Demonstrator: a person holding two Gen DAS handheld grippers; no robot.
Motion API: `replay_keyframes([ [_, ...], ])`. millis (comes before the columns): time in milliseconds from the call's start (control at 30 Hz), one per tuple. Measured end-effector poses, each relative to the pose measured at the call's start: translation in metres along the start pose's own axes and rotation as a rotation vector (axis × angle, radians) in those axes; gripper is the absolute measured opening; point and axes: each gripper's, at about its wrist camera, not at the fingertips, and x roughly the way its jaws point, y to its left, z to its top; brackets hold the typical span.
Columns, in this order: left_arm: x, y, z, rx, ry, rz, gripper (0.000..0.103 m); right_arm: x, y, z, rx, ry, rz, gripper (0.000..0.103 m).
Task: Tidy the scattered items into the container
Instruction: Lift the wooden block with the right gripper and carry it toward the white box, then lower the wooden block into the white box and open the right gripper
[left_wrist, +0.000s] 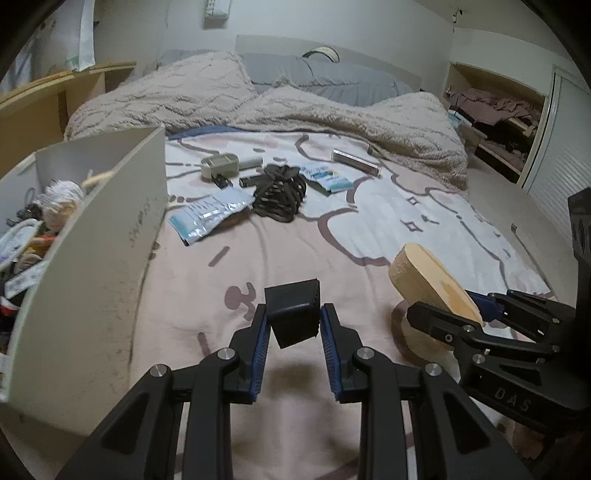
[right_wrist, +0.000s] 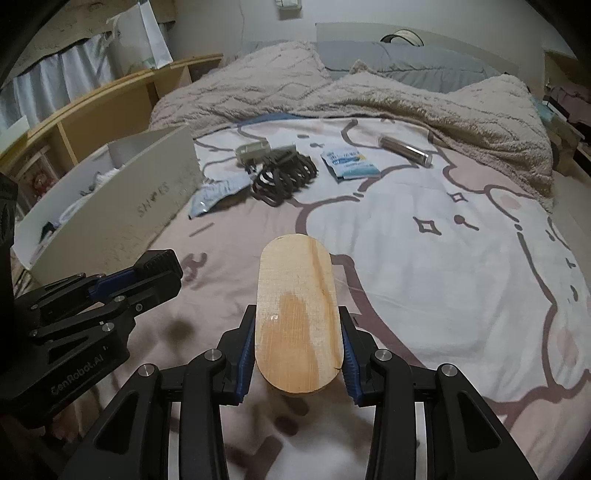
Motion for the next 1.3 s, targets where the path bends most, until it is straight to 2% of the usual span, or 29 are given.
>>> replay_keyframes([
  [533, -0.072, 0.031, 0.010, -0.021, -0.123, 0.036, 0.027, -0.051, 0.045, 0.022, -0.012, -0.099, 0.041, 0.041],
  [633, -0.081, 0.046, 0.013, -0.044, -0.134, 0.045, 0.027, -0.054, 0.058, 0.028, -0.022, -0.113, 0.061, 0.041],
  [933, -0.111, 0.100, 0.019, -0.073, -0.186, 0.138, 0.027, -0.053, 0.098, 0.051, -0.029, -0.133, 0.124, 0.041],
  [1300, -0.134, 0.163, 0.036, -0.101, -0.222, 0.225, 0.027, -0.042, 0.155, 0.098, -0.073, -0.120, 0.212, 0.041],
])
